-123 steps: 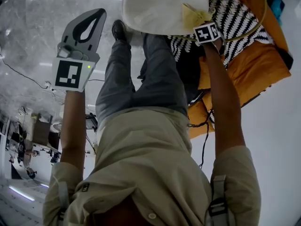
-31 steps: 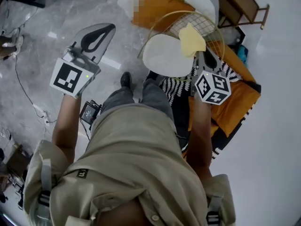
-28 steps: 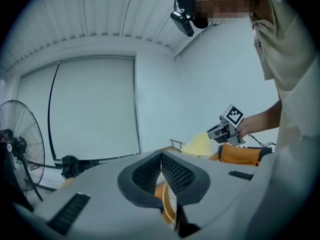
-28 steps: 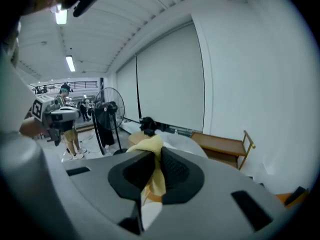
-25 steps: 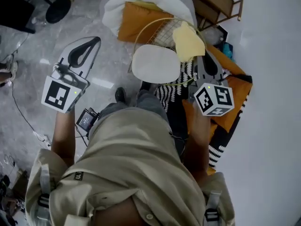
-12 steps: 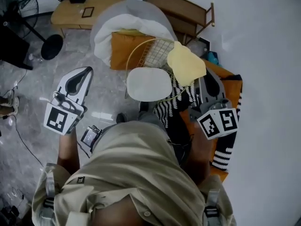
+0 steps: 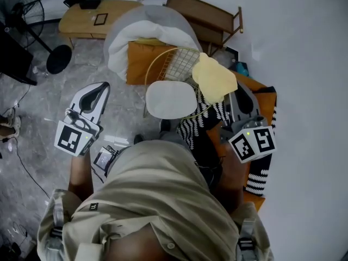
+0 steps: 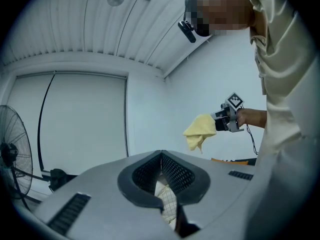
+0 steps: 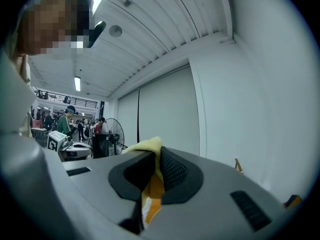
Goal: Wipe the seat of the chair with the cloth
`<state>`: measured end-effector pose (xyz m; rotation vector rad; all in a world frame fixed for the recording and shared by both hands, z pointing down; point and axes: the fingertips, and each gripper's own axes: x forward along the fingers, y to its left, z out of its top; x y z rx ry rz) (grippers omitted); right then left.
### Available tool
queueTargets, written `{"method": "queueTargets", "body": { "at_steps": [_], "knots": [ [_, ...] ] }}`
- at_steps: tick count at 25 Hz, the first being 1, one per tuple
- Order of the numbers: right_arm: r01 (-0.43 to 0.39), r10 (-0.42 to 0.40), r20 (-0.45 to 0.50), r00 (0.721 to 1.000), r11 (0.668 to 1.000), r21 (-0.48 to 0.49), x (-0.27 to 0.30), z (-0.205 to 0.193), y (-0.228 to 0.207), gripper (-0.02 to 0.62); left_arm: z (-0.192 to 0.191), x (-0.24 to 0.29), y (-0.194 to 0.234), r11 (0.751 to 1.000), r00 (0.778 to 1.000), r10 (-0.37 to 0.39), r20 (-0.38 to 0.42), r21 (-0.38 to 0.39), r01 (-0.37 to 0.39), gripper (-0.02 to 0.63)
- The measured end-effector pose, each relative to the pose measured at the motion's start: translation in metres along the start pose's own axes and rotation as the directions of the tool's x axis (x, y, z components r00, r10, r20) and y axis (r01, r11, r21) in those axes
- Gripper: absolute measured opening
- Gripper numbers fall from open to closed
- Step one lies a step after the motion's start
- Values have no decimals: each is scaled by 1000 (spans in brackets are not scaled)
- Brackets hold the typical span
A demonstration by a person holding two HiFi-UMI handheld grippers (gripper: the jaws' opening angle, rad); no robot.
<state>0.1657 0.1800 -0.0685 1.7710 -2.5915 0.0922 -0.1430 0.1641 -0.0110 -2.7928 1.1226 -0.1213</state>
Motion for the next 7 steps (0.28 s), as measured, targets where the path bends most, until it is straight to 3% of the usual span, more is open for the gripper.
{"method": "queueTargets", "body": {
  "at_steps": [7],
  "knots": [
    [5, -5, -5, 1000, 1000, -13, -8, 3, 8, 40, -7, -6, -4, 1000, 1000, -7, -14, -3, 7, 17]
  ]
}}
